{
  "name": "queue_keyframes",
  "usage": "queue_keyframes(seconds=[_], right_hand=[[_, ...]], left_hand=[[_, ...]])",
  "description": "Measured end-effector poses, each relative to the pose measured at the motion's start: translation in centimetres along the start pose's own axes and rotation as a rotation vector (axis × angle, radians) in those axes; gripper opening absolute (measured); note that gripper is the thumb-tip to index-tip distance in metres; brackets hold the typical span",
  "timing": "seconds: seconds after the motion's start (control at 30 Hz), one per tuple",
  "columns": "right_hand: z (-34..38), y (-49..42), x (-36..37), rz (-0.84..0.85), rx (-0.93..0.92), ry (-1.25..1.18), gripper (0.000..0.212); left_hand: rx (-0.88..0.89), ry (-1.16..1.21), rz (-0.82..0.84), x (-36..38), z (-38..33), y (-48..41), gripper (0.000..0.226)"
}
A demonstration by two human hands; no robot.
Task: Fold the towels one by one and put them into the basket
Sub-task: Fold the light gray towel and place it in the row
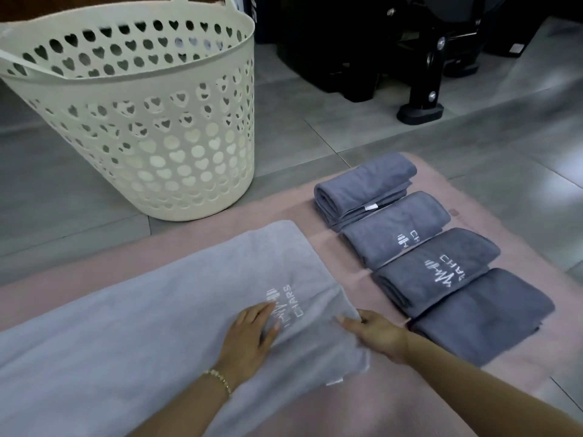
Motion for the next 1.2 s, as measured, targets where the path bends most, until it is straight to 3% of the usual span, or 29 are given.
queue_keyframes(seconds=[0.1, 0.2, 0.33, 0.43, 0.57, 0.67, 0.77, 0.83, 1.07, 1.2], right_hand=[[-1.2, 1.8, -0.7, -0.172, -0.054, 0.001, 0.033], [-2.8, 3.5, -2.6, -0.179, -0.027, 0.068, 0.036], [-3.8, 4.9, -4.7, -0.387, -0.064, 0.413, 0.051], [-3.9, 4.8, -4.0, -0.441, 0.017, 0.836, 0.035], [-1.1, 5.0, -1.8, -0.448, -0.026, 0.932, 0.021], [2.2, 3.7, 1.9, -0.365, -0.126, 0.923, 0.041], [5.4, 2.0, 7.7, -0.257, -0.212, 0.954, 0.044], [7.1, 0.9, 12.2, -0.188, -0.251, 0.954, 0.045], [9.0, -1.0, 29.3, 0.120, -0.300, 0.987, 0.048], [7.2, -1.1, 36.9, 0.225, -0.311, 0.975, 0.111]], left_hand=[[-0.014, -0.042, 0.064, 0.9, 0.1, 0.5, 0.111], [-0.048, -0.092, 0.128, 1.6, -0.3, 1.3, 0.116], [-0.050, -0.130, 0.197, 2.2, -1.5, 2.1, 0.122], [-0.063, -0.171, 0.215, 1.9, -1.5, 2.2, 0.130], [-0.066, -0.172, 0.270, -1.3, -0.4, 2.9, 0.126], [-0.048, -0.190, 0.288, -6.6, 1.7, 4.5, 0.123], [-0.130, -0.224, 0.267, -12.6, 4.9, 7.9, 0.064], [-0.211, -0.220, 0.229, -16.3, 8.0, 11.0, 0.049], [-0.682, -0.099, -0.066, -21.8, 23.9, 26.6, 0.058], [-0.856, -0.135, -0.193, -22.5, 29.1, 34.8, 0.066]])
Point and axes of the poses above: each hand's wrist, its own y-axis away from the middle knuckle, its own x-axis out of the palm, z = x × y, the point moved 6 cm from there along -y, towards the middle knuckle, and after that the axes turned 3 degrees about z, right-handed, at the moved point
